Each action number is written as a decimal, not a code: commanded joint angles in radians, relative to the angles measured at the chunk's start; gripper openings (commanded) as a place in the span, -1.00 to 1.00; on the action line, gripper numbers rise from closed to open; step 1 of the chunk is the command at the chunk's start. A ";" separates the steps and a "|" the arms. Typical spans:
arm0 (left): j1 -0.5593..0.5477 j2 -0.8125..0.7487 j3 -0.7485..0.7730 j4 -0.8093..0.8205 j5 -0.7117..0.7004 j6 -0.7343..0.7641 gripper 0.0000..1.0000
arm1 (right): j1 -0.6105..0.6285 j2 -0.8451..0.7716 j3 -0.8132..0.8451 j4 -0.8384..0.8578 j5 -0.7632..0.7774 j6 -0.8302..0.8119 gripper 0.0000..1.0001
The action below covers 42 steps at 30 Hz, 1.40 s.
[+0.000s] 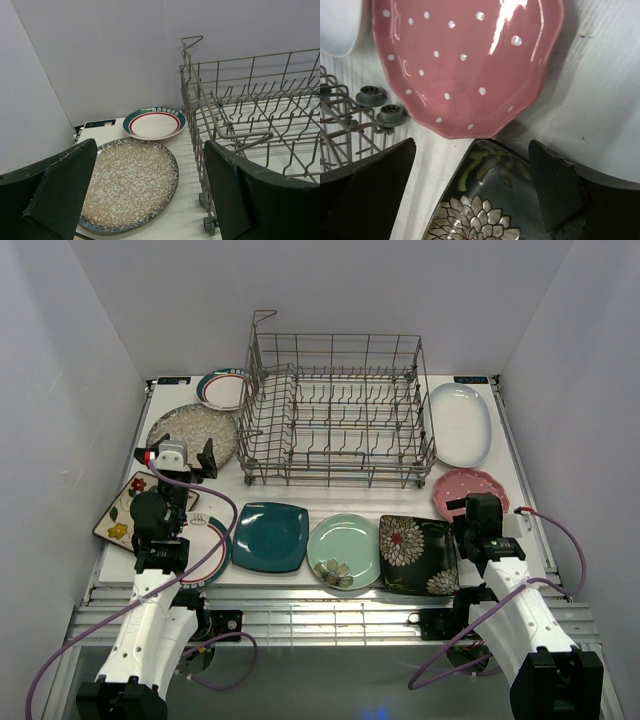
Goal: Load the plates into the dish rack
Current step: Pick up the plate from the corner of the board.
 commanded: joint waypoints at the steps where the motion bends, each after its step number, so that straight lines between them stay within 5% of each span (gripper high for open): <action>1: 0.002 -0.006 0.005 0.005 -0.001 0.005 0.96 | -0.005 -0.007 -0.024 -0.010 0.033 0.080 1.00; 12: 0.002 -0.008 0.003 0.006 -0.003 0.005 0.96 | -0.012 0.096 -0.021 0.000 0.082 0.117 0.53; 26: 0.002 0.000 0.003 0.006 -0.003 0.004 0.96 | -0.062 0.199 -0.023 0.077 0.042 0.114 0.34; 31: 0.002 0.001 0.005 0.006 -0.003 0.004 0.96 | -0.129 0.219 -0.014 0.079 -0.004 0.109 -0.08; 42: 0.002 0.004 0.003 0.006 -0.004 0.004 0.96 | -0.177 0.342 0.031 0.114 -0.116 0.060 -0.35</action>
